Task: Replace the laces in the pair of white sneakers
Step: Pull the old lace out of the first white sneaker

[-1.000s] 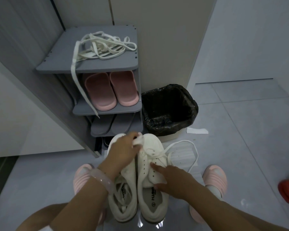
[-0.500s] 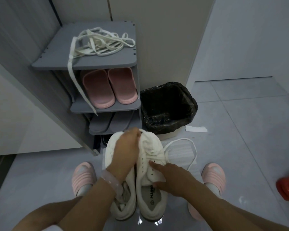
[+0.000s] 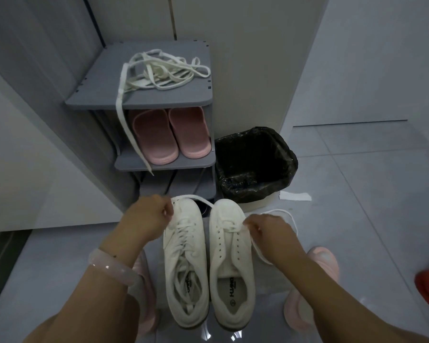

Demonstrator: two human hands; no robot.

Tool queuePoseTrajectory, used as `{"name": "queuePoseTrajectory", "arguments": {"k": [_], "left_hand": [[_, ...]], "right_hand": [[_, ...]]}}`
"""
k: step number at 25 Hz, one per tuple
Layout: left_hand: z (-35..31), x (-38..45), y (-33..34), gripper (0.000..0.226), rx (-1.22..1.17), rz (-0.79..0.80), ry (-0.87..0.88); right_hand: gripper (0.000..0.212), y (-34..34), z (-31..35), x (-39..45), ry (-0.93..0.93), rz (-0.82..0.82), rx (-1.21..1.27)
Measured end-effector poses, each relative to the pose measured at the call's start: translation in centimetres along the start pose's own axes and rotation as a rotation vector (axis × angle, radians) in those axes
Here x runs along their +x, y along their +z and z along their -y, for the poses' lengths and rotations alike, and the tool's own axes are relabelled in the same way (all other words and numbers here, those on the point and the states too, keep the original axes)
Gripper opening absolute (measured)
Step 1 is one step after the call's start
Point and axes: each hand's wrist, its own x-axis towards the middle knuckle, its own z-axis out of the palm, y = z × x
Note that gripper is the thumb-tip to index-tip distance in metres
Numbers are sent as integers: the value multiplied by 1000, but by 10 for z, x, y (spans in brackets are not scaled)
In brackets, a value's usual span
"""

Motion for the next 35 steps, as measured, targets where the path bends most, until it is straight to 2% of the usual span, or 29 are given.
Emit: {"name": "queuePoseTrajectory", "arguments": {"k": [2,4,5,7,9,11,13,16,18,20,23,26,27,28,29,31,32,33,35], "left_hand": [[-3,-3,5,30,-27,25,8],[-13,-7,13,38,-24,-77,105],[-20,-10,19,39,-19,-71,183],[-34,-17,42,43,6,61,361],[-42,-20,66,50,113,235,456],[-38,-16,81,54,200,288,486],[-35,-14,87,55,165,276,481],[-33,-13,90,58,72,326,440],[-35,-14,90,59,67,367,399],[-38,-15,89,56,91,375,383],[-41,-16,90,53,119,381,375],[-43,-17,91,51,88,390,374],[-43,-18,92,50,82,386,374],[-44,-20,92,50,83,380,374],[-45,-20,93,50,89,370,371],[-46,-21,92,50,102,336,366],[-46,-20,90,48,100,291,374],[-46,-17,88,46,85,220,389],[-48,-12,84,41,-13,64,422]], "right_hand": [[31,3,-2,10,2,-145,37],[26,14,-1,17,-36,-102,74],[22,19,1,19,-52,-58,65],[19,24,5,23,-67,-20,7],[19,26,8,26,-85,-15,-92],[19,30,14,26,-151,-90,-240],[27,35,19,25,-185,-149,-326],[27,37,25,29,-163,-191,-216],[32,27,28,28,-213,-276,-160],[28,4,31,30,-203,-487,-105],[7,-54,27,30,-125,-782,161],[4,-113,14,20,-38,-1091,404],[4,-120,9,20,12,-1143,483],[5,-122,4,22,72,-1112,601],[8,-118,0,25,131,-987,752],[14,-99,-3,29,260,-542,939],[16,-87,-3,28,290,-305,879],[17,-74,-6,26,264,-94,709],[14,-47,-9,21,124,176,334]]}}
